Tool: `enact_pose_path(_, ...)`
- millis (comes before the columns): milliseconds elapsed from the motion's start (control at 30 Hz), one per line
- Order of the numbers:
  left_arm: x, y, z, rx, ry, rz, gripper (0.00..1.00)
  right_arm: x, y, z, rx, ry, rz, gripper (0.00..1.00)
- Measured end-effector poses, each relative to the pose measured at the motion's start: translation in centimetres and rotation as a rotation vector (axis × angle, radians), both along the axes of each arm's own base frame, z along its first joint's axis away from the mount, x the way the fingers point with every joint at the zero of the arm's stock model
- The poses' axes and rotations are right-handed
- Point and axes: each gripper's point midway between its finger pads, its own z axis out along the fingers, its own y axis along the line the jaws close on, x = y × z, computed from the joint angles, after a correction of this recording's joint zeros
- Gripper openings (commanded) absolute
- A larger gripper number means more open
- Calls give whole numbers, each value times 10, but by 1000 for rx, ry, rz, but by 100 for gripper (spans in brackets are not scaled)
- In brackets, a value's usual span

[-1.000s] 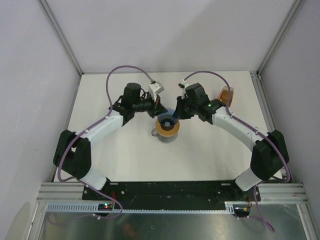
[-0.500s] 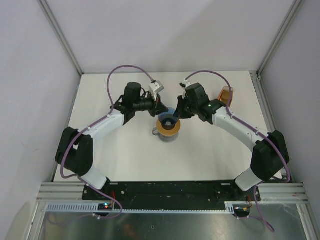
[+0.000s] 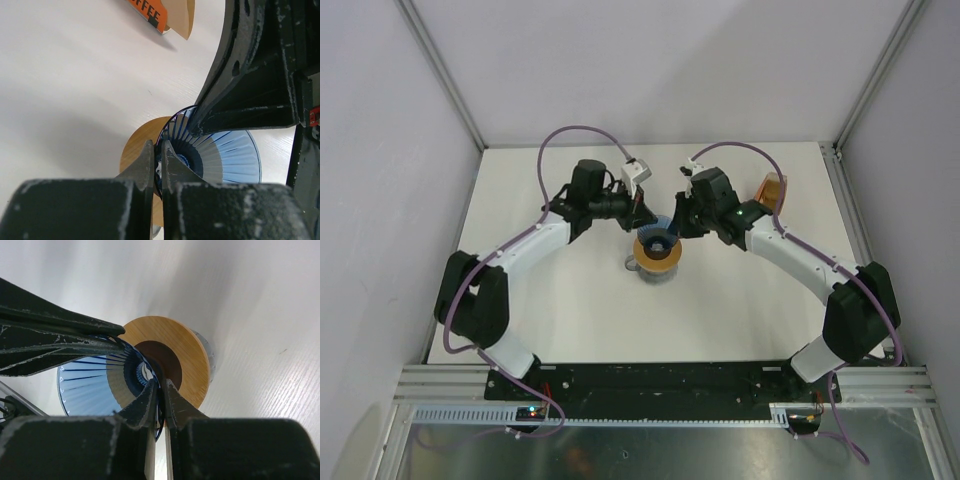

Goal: Place the coffee filter in the dripper

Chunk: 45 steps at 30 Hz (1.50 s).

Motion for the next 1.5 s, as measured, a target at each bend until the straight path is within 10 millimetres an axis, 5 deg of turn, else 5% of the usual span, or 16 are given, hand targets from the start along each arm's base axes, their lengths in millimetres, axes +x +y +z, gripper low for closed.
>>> enact_pose_path(167, -5, -3, 2, -6, 26, -31, 0, -2, -3, -9, -45, 0, 14, 44)
enact_pose_path(433, -15, -4, 1, -3, 65, -57, 0, -6, -10, -16, -81, 16, 22, 60)
enact_pose_path(600, -17, -2, 2, 16, 91, -49, 6, -4, -18, -7, -81, -10, 21, 63)
enact_pose_path(933, -27, 10, -13, 111, 172, -11, 34, 6, -33, 39, -16, -131, -16, 64)
enact_pose_path(1200, -37, 24, -32, 200, 249, 25, 38, 11, -47, 54, -11, -170, -50, 60)
enact_pose_path(1500, -25, 18, -7, 173, 199, 29, 42, 5, -33, 53, 10, -168, -5, 61)
